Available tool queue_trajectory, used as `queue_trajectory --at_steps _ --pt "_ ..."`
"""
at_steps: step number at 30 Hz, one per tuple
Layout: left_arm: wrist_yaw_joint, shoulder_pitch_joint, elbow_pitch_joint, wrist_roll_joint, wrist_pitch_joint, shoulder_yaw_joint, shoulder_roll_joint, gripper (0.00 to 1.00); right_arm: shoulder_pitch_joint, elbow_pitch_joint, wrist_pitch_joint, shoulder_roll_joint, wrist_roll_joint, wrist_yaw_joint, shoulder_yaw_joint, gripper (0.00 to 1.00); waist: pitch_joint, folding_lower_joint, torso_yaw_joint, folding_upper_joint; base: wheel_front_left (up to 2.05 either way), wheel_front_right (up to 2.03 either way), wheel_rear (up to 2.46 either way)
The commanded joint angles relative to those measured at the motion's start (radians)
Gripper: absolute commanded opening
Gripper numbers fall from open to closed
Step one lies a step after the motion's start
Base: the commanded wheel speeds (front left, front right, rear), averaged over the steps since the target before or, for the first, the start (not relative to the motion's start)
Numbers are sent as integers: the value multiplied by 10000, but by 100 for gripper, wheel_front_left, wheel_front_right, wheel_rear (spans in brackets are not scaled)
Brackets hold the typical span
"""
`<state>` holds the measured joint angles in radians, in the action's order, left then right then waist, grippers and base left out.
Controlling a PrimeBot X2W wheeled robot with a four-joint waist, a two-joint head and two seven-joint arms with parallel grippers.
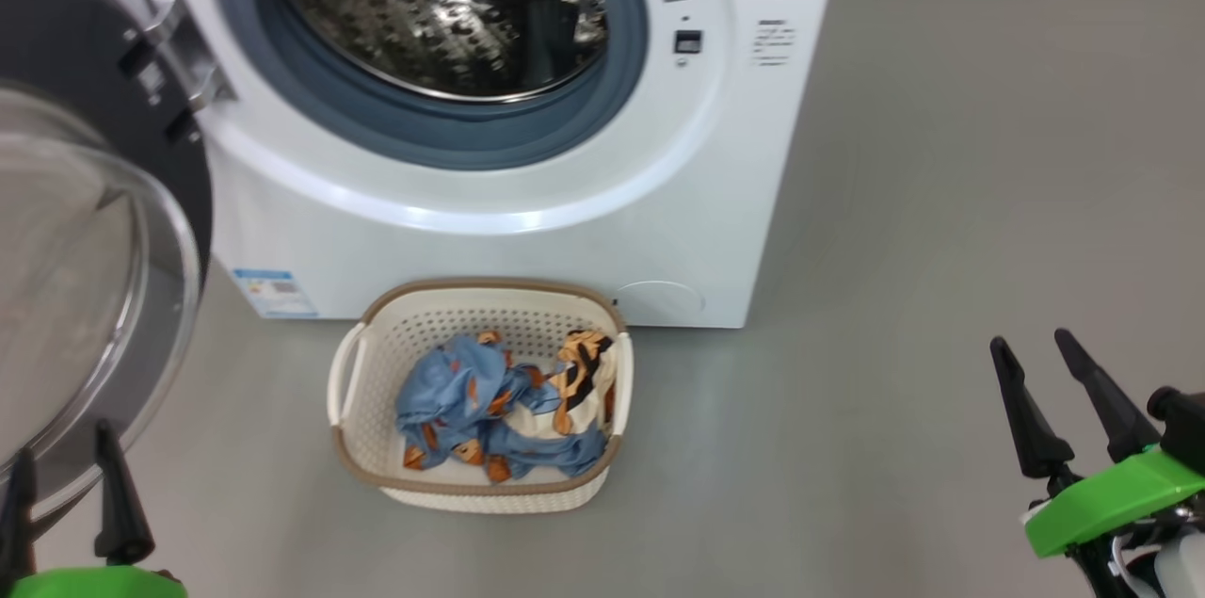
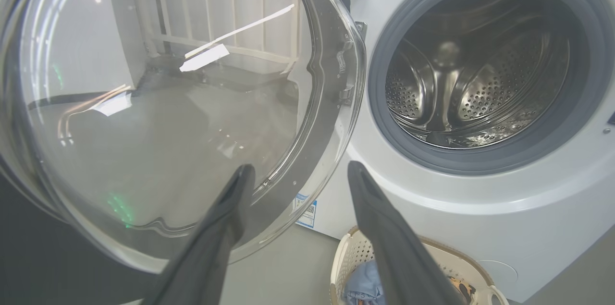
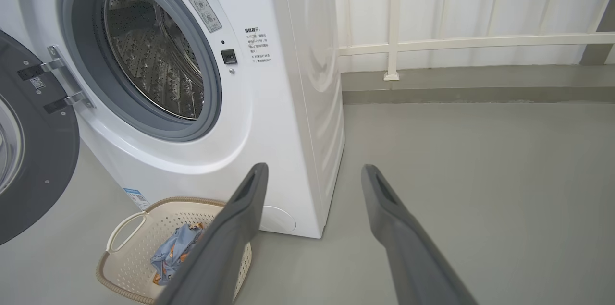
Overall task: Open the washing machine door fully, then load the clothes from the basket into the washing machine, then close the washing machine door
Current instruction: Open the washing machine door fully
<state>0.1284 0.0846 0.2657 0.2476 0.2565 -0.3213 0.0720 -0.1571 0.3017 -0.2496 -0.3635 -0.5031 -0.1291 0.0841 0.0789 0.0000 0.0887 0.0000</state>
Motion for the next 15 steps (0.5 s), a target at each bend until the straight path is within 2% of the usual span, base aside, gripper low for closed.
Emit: queue_trajectory --at_steps 1,15 --pt "22 27 -294 70 53 -157 381 100 175 -217 -122 -123 3 -16 134 100 -171 0 -344 0 0 0 0" --pt "22 -307 -458 532 53 1196 611 100 440 -177 -122 -104 2 -16 119 100 -452 0 -1552 0 0 0 0"
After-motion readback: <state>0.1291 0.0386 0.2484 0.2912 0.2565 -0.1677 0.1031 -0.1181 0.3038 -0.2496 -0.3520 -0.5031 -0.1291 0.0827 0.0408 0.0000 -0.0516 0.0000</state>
